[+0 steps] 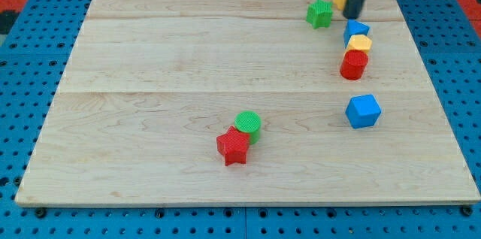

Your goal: Nudge the green circle up

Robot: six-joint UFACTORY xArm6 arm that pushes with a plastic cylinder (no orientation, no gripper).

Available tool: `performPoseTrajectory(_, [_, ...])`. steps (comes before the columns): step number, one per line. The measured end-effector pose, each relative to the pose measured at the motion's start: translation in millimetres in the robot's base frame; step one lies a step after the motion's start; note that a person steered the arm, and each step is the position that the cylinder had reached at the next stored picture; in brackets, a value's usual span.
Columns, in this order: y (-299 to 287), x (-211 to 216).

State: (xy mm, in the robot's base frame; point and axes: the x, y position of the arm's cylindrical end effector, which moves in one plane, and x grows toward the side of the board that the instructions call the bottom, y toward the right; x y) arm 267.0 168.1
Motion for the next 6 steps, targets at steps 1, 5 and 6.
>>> performPoseTrajectory(1, [-71, -23])
performPoseTrajectory(5, [-119, 58])
performPoseTrajectory(6, [-110, 26])
